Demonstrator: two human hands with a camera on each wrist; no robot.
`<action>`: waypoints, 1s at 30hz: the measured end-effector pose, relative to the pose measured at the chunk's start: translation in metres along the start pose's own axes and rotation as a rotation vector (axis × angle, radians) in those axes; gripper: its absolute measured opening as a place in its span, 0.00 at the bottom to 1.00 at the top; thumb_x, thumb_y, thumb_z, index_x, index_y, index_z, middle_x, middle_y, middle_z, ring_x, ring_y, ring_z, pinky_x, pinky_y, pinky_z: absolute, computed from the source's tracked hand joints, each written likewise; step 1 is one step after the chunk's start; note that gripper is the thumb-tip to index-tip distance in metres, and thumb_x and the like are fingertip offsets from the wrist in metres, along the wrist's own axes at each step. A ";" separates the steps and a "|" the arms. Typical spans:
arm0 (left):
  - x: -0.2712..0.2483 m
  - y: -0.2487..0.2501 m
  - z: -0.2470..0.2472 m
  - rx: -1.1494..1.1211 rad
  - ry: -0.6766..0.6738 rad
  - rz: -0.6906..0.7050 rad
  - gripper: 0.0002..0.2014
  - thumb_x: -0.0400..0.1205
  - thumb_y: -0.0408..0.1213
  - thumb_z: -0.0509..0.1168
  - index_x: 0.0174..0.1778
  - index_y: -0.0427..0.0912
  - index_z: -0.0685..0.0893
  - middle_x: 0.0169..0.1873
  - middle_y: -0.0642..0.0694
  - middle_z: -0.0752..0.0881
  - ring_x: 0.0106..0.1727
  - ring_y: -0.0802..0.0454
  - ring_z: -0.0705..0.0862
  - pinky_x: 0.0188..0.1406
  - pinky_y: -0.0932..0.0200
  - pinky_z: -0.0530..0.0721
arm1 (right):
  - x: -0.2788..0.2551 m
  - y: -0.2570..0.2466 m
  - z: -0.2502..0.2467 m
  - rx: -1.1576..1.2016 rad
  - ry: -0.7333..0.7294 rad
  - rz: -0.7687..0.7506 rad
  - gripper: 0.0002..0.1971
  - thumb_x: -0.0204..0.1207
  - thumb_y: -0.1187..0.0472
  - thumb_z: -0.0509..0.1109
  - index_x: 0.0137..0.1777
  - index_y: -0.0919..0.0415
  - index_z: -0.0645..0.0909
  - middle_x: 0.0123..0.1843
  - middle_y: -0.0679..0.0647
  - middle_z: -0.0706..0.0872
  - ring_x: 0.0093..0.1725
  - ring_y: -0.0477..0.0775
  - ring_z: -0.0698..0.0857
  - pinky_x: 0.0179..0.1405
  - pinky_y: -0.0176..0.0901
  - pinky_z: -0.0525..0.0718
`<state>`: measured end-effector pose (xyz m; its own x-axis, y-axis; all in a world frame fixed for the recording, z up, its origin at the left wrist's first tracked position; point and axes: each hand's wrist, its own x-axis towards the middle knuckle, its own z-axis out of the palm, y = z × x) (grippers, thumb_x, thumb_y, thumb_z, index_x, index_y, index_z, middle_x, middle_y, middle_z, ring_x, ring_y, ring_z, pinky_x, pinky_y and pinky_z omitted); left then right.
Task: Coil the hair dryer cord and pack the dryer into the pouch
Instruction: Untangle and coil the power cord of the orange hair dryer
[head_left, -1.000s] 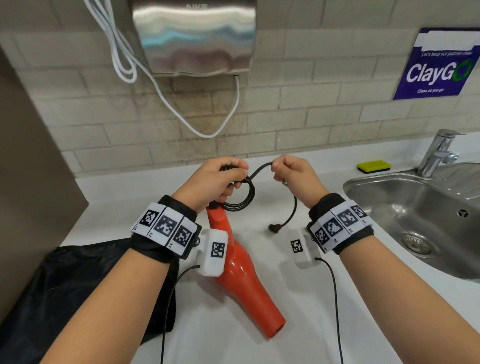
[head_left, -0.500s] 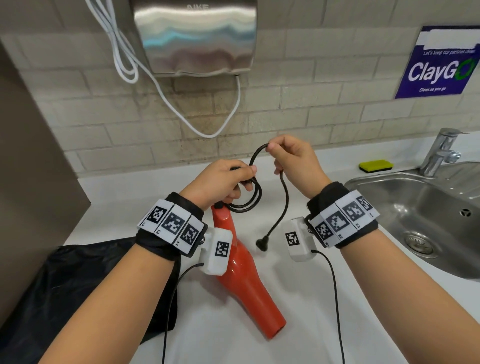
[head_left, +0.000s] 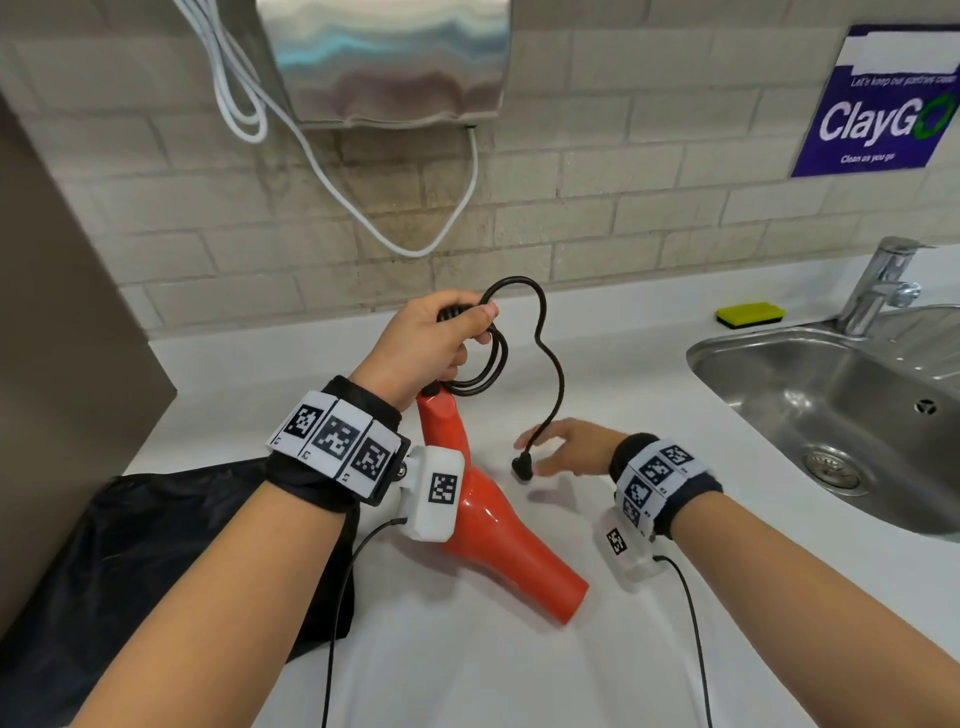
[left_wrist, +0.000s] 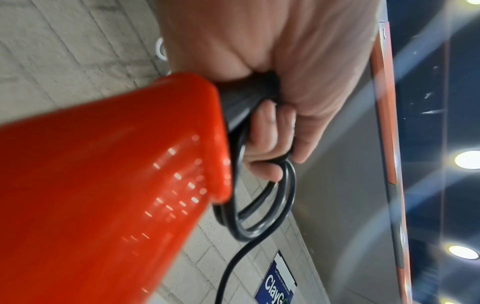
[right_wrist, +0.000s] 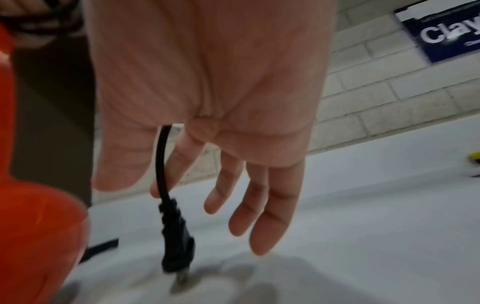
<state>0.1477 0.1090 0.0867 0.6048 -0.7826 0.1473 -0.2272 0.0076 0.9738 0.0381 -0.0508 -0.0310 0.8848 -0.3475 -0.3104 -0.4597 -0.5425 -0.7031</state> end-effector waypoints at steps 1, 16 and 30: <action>0.000 0.000 0.000 0.004 -0.005 -0.002 0.04 0.81 0.36 0.63 0.43 0.43 0.82 0.32 0.47 0.80 0.15 0.62 0.64 0.14 0.71 0.62 | 0.002 0.002 0.005 -0.039 -0.013 0.007 0.17 0.74 0.65 0.70 0.62 0.55 0.81 0.65 0.49 0.80 0.59 0.46 0.77 0.50 0.32 0.72; 0.006 -0.001 0.010 0.005 0.017 -0.014 0.06 0.83 0.40 0.60 0.46 0.41 0.78 0.35 0.48 0.80 0.14 0.63 0.64 0.12 0.71 0.62 | -0.031 -0.073 -0.022 0.858 0.970 -0.578 0.10 0.78 0.68 0.59 0.39 0.54 0.72 0.35 0.51 0.77 0.27 0.47 0.80 0.32 0.43 0.82; 0.005 -0.001 0.008 0.004 0.033 0.028 0.07 0.82 0.43 0.62 0.45 0.45 0.81 0.35 0.50 0.81 0.15 0.63 0.65 0.14 0.71 0.64 | -0.030 -0.075 0.015 0.331 0.883 -0.717 0.05 0.68 0.63 0.72 0.41 0.65 0.80 0.37 0.48 0.79 0.41 0.45 0.80 0.47 0.35 0.79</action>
<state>0.1448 0.1000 0.0847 0.6231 -0.7611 0.1800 -0.2471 0.0268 0.9686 0.0471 0.0120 0.0215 0.5143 -0.5227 0.6799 0.2768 -0.6492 -0.7085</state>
